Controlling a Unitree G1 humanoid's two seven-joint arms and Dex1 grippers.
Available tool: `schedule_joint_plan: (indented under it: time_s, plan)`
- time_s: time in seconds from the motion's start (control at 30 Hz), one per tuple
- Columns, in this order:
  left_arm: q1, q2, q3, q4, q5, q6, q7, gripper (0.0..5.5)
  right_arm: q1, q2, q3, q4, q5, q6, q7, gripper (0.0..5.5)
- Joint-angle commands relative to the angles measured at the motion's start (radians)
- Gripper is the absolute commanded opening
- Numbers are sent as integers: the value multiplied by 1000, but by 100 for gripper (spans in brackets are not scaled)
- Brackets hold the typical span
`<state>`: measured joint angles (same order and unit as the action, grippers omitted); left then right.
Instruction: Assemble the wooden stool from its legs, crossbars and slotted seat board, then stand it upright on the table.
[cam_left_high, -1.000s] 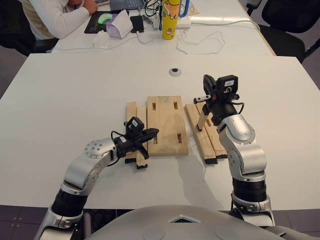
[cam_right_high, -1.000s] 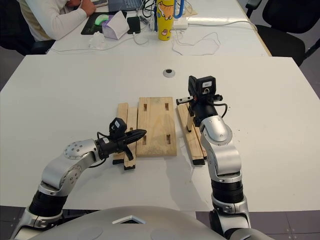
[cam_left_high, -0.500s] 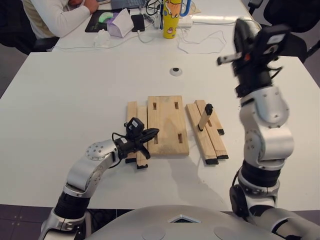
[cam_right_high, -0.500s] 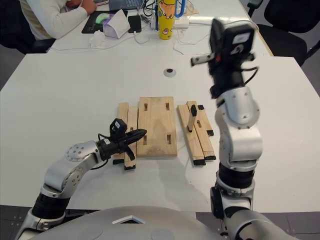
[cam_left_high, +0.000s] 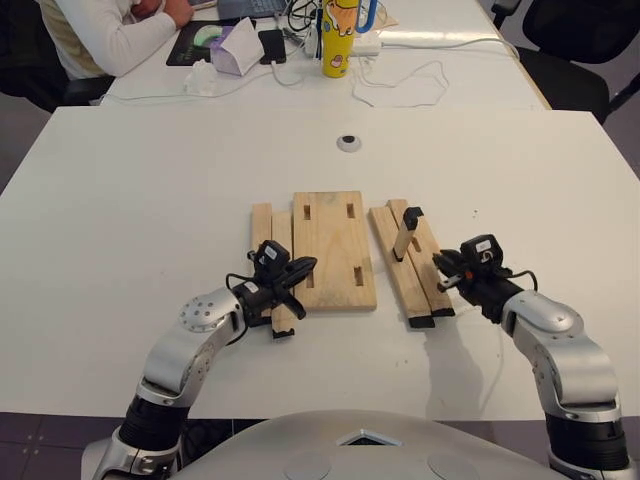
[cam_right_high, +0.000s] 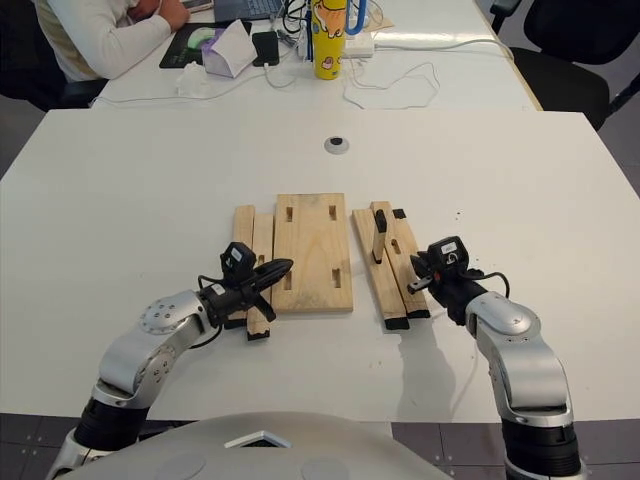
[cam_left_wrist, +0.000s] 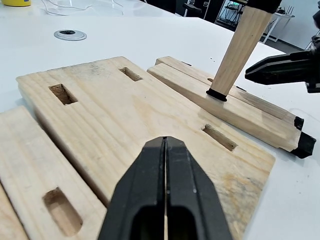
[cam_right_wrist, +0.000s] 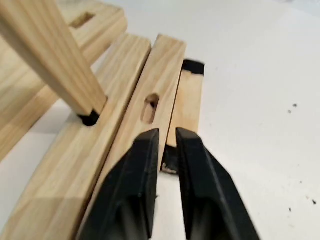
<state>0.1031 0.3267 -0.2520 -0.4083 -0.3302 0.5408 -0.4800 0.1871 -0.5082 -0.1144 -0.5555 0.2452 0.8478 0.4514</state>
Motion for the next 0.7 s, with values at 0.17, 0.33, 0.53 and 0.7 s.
schedule_joint_plan:
  time_s: [0.17, 0.33, 0.53, 0.7]
  plan:
    - [4, -27, -6, 2, 27, -14, 34, 0, -69, 10, -2, -45, 149, 210, 20, 190]
    - [-5, -26, 2, 11, 28, -12, 26, 0, -59, 29, 50, -68, 145, 244, -22, 258]
    - [-6, -22, 6, 10, 29, -11, 25, 0, -60, 34, 71, -68, 140, 278, -52, 342]
    - [-7, -23, 5, 7, 29, -10, 28, 0, -76, 3, 131, -71, 109, 278, -68, 367]
